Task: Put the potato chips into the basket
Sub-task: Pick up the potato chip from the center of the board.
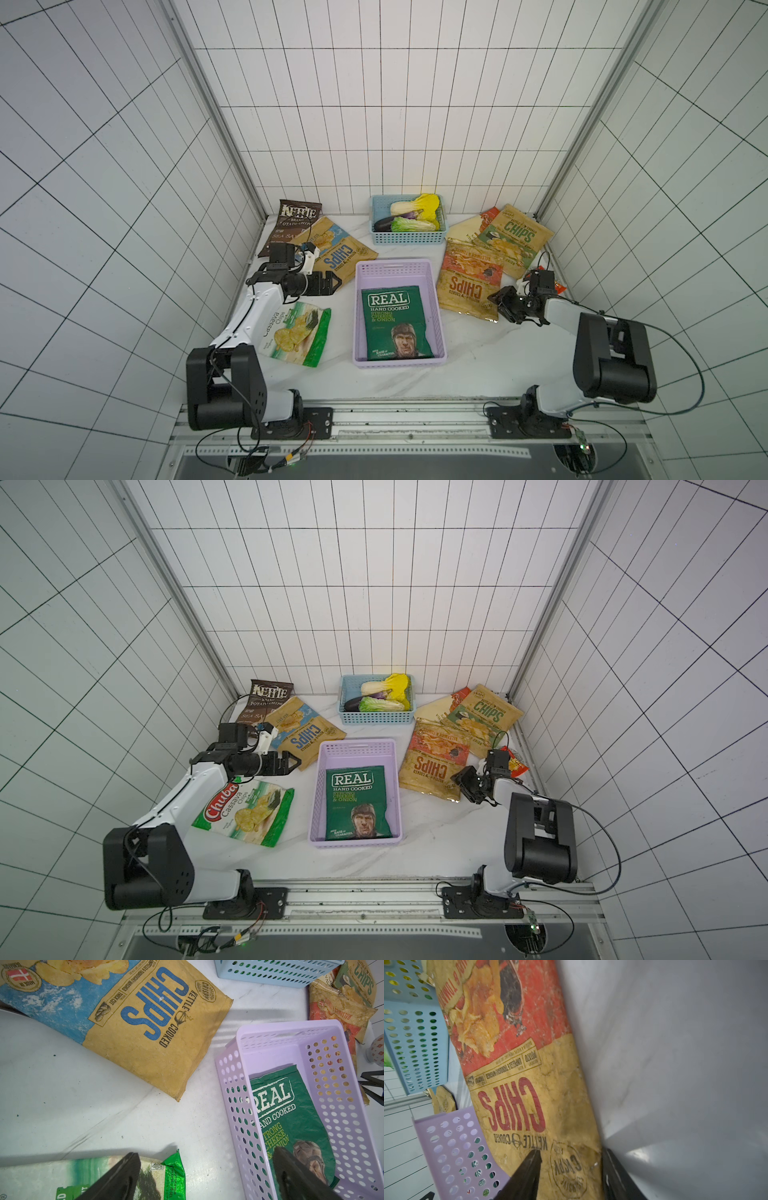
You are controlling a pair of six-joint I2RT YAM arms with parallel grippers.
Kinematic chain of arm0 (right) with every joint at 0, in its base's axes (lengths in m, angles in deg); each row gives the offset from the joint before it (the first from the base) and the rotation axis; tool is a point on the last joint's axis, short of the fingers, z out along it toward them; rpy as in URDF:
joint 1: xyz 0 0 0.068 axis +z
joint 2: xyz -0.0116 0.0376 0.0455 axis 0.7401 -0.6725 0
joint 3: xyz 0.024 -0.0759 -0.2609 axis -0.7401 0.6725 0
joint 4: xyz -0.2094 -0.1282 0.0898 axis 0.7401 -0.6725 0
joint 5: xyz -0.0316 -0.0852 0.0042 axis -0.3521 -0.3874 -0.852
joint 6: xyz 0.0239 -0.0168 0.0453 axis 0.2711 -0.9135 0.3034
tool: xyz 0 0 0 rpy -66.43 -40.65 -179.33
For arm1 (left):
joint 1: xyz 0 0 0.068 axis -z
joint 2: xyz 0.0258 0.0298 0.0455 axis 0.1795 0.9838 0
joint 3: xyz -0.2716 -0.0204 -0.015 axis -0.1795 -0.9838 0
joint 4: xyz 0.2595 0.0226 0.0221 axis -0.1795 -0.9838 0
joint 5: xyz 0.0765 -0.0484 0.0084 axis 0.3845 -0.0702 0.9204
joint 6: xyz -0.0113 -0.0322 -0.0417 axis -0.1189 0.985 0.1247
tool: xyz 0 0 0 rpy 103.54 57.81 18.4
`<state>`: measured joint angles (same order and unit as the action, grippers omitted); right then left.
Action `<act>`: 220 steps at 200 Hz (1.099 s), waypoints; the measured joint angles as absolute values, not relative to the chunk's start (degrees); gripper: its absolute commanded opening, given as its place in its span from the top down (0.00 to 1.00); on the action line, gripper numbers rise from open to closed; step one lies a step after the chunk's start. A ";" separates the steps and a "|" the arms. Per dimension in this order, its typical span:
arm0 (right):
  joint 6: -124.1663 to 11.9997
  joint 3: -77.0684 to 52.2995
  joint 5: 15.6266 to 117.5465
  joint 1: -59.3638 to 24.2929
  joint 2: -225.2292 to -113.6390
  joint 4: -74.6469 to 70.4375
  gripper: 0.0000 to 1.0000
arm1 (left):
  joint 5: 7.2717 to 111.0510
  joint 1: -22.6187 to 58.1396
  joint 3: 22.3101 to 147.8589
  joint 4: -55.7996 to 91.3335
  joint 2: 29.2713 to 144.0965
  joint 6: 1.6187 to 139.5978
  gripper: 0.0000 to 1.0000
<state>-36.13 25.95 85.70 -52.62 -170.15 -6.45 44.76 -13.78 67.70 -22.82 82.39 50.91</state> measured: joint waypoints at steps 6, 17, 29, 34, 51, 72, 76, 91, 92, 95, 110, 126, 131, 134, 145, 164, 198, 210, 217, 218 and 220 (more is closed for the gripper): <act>-35.88 25.95 86.90 -52.67 -170.87 -5.06 0.51 | 44.76 -13.78 67.70 -22.84 82.39 50.91 0.03; -35.40 26.09 88.54 -52.71 -171.83 -2.65 0.52 | 44.76 -13.78 67.70 -22.84 82.39 50.91 0.02; -34.90 26.74 89.88 -52.93 -172.27 -0.16 0.53 | 44.76 -13.78 67.70 -22.84 82.39 50.91 0.03; -34.62 27.09 90.25 -52.95 -172.34 0.74 0.54 | 44.78 -13.78 67.70 -22.84 82.39 50.91 0.02; -33.61 28.47 91.34 -52.99 -172.38 3.75 0.55 | 44.78 -13.78 67.70 -22.84 82.37 50.91 0.03; -32.58 29.78 92.32 -52.99 -172.36 6.75 0.55 | 44.78 -13.78 67.70 -22.84 82.19 50.91 0.02; -32.41 30.02 92.45 -52.99 -172.34 7.25 0.55 | 44.78 -13.78 67.70 -22.84 82.17 50.91 0.02; -32.04 30.96 93.02 -52.99 -171.90 8.76 0.54 | 44.78 -13.78 67.70 -22.84 82.15 50.91 0.02; -32.04 31.03 93.07 -52.99 -171.83 8.82 0.54 | 44.78 -13.78 67.70 -22.84 82.15 50.91 0.02; -31.97 31.20 93.11 -52.99 -171.66 9.09 0.54 | 44.78 -13.78 67.70 -22.84 82.15 50.91 0.02; -31.91 31.44 93.26 -52.99 -170.87 9.46 0.51 | 44.76 -13.78 67.70 -22.84 82.13 50.91 0.02; -32.23 31.44 93.26 -52.99 -170.87 9.50 0.49 | 44.76 -13.78 67.70 -22.84 82.13 50.91 0.03; -32.32 31.42 93.26 -52.99 -171.03 9.48 0.50 | 44.76 -13.78 67.70 -22.84 82.13 50.91 0.03; -32.28 31.38 93.29 -52.99 -171.22 9.48 0.50 | 44.76 -13.78 67.70 -22.84 82.13 50.91 0.02; -32.28 31.31 93.24 -52.99 -171.86 9.48 0.51 | 44.76 -13.78 67.70 -22.84 82.13 50.91 0.02; -31.99 30.65 93.00 -52.99 -172.40 8.91 0.57 | 44.76 -13.78 67.70 -22.84 82.13 50.89 0.02; -32.15 29.39 92.26 -52.99 -173.49 6.57 0.81 | 44.76 -13.78 67.70 -22.84 81.95 50.89 0.02; -32.34 29.10 92.17 -52.99 -173.49 5.85 0.87 | 44.76 -13.78 67.70 -22.84 81.95 50.84 0.02; -32.56 28.88 92.06 -52.99 -173.45 5.39 0.90 | 44.76 -13.78 67.70 -22.84 81.95 50.82 0.02; -32.56 28.84 92.06 -52.99 -173.43 5.35 0.91 | 44.76 -13.78 67.70 -22.84 81.95 50.82 0.02; -32.78 28.75 92.00 -52.97 -173.34 5.02 0.92 | 44.76 -13.78 67.70 -22.84 81.95 50.82 0.02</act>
<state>-32.78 28.75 92.00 -52.97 -173.34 5.02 44.76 -13.78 67.70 -22.84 81.95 50.82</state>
